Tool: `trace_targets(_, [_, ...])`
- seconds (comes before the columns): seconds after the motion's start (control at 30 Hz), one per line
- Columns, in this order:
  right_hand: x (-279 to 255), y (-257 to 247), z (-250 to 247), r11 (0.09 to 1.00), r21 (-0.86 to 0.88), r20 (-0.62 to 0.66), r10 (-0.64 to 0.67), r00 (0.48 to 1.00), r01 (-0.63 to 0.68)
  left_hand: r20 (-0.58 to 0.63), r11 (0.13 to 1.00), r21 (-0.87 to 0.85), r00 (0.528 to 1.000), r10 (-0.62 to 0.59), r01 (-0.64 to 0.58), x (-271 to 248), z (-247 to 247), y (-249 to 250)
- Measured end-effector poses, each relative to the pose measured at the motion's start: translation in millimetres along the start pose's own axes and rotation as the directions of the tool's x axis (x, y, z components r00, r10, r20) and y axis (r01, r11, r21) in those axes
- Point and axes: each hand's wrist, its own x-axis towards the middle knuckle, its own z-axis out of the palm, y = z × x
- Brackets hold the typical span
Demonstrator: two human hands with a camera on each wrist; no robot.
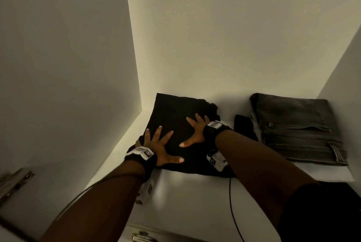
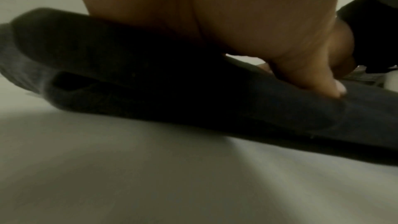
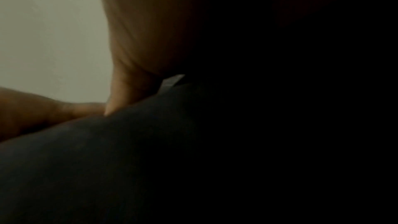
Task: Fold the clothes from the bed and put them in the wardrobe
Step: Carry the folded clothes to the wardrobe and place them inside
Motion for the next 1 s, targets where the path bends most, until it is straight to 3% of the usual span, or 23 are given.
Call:
trace_targets(0.13, [-30.4, -21.1, 1.4, 0.99, -0.087, -0.111, -0.118, 0.987, 0.109, -0.006, 1.0, 0.011, 1.0, -0.012, 0.012, -10.2, -4.0, 4.3])
trace_targets(0.23, [-56.9, -23.2, 27.5, 0.965, -0.165, -0.074, -0.221, 0.973, 0.206, -0.099, 0.996, 0.079, 0.993, 0.058, -0.05, -24.8, 9.7, 14.3])
trace_targets(0.47, [-55.9, 5.2, 70.3, 0.968, -0.18, -0.118, -0.195, 0.974, 0.172, 0.035, 0.989, 0.079, 0.992, 0.12, -0.122, -27.3, 11.1, -0.2])
trace_targets(0.67, [-102.2, -28.2, 89.4, 0.991, -0.079, -0.196, -0.12, 0.973, 0.106, -0.025, 0.984, 0.044, 0.985, 0.173, -0.172, -71.3, 26.1, 3.1])
trace_targets(0.8, [-149.2, -56.8, 136.4, 0.989, -0.022, -0.081, -0.146, 0.986, 0.144, 0.04, 0.958, 0.043, 0.958, 0.282, -0.284, -115.6, 64.7, -12.2])
trace_targets(0.87, [-165.8, -74.0, 152.4, 0.989, 0.026, -0.085, -0.145, 0.986, 0.147, 0.001, 0.958, 0.036, 0.958, 0.285, -0.285, -136.8, 87.9, -22.8])
trace_targets(1.0, [-190.3, -105.4, 191.4, 0.994, 0.069, -0.208, -0.066, 0.976, 0.082, -0.135, 0.949, 0.091, 0.94, 0.313, -0.303, -169.2, 124.7, -42.4])
